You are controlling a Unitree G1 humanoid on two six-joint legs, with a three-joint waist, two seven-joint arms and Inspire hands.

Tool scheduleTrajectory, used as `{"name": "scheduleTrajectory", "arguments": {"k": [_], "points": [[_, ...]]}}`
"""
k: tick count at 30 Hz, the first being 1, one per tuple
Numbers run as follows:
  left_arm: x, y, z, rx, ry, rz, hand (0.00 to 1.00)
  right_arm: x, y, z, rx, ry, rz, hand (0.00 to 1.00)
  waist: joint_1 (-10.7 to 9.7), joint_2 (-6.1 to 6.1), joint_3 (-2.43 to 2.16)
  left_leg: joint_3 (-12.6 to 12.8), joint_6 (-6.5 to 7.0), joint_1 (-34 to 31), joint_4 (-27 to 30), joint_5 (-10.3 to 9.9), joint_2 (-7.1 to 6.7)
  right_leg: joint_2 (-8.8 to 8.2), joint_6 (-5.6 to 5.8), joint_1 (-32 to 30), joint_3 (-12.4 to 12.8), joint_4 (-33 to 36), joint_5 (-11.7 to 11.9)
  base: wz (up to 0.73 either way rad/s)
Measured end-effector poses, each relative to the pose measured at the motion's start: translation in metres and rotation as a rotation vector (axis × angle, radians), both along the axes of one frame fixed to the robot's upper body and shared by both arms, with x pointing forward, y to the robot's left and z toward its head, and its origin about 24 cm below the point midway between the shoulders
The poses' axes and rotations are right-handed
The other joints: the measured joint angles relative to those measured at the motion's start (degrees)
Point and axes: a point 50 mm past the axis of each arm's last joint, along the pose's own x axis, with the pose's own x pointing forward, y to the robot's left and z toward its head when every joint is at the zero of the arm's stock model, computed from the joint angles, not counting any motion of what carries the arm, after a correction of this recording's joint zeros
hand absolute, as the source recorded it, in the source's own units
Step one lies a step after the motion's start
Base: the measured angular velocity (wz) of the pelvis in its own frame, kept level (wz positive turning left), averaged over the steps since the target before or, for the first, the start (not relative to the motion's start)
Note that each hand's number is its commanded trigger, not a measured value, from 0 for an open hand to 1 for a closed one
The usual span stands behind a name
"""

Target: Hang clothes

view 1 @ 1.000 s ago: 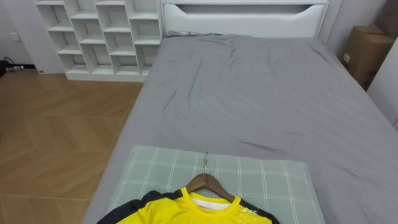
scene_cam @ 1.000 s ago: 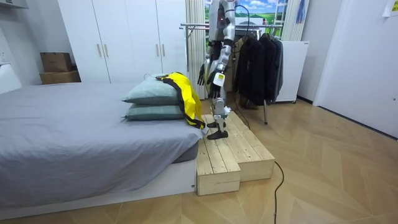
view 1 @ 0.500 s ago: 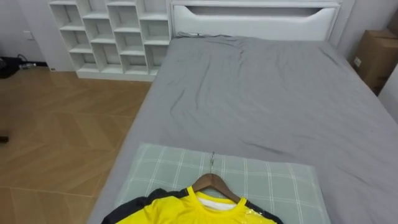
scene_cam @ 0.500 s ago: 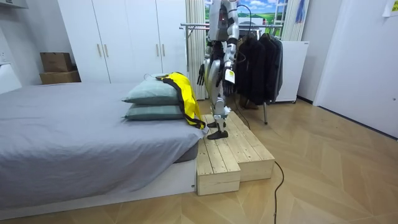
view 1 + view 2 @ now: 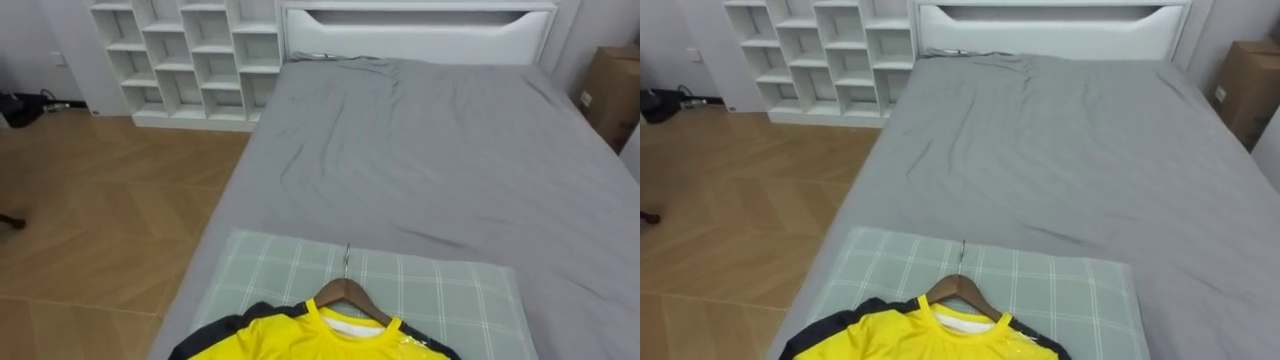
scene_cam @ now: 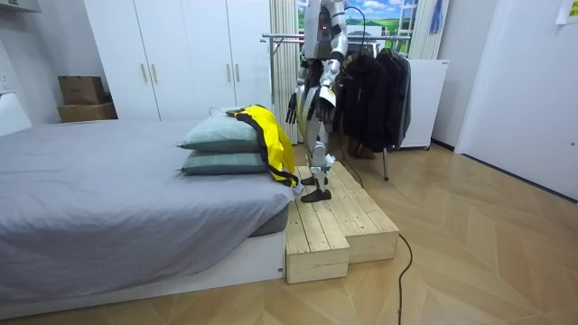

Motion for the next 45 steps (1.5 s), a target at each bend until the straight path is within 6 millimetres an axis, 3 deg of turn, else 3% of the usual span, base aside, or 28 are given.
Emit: {"name": "scheduleTrajectory", "arguments": {"k": [3,11,15,20,27,45], "points": [[0.025,-0.007,0.02,0.082,-0.097,-0.121,0.0,0.001,-0.001,0.0,0.003,-0.012,-0.008,0.0,-0.39,0.18,-0.07,-0.2,-0.07,-0.01,0.13,0.1,-0.09,-0.01,0.0,0.17,-0.15,0.0,0.0,0.02],[0.059,-0.021,0.052,0.329,-0.204,-0.355,0.0,0.001,-0.011,0.003,-0.023,-0.024,-0.033,0.0,-3.43,0.72,-0.42,-0.23,-0.12,0.01,0.14,0.12,-0.15,0.02,0.02,0.42,-0.14,-0.35,-0.02,0.0],[0.071,-0.029,0.06,0.402,-0.227,-0.448,0.0,0.002,-0.013,0.004,-0.028,-0.027,-0.028,0.0,-4.6,0.66,-0.68,-0.27,-0.12,-0.44,0.43,0.12,-0.16,0.03,-0.04,0.32,-0.3,-0.8,0.02,0.0],[0.089,-0.043,0.071,0.502,-0.252,-0.595,0.0,0.002,-0.013,0.004,-0.027,-0.026,-0.026,0.0,-5.0,0.6,-0.59,-0.29,-0.12,-0.45,0.13,0.12,-0.13,0.04,-0.09,0.18,0.16,-0.79,0.06,0.0],[0.091,-0.061,0.064,0.506,-0.213,-0.693,0.0,0.004,-0.013,0.004,-0.027,-0.027,-0.019,0.0,-6.07,0.38,-0.06,0.57,-0.17,0.06,-0.85,0.15,0.12,0.19,-0.17,0.11,1.47,-0.79,0.1,-0.08],[0.087,-0.059,0.054,0.535,-0.088,-0.728,0.0,0.003,-0.013,0.003,-0.021,-0.009,-0.03,0.0,-7.43,-0.08,-0.17,2.26,-0.16,1.6,-2.1,0.16,0.24,0.13,-0.16,0.36,3.24,-0.78,0.1,-0.04]]}}
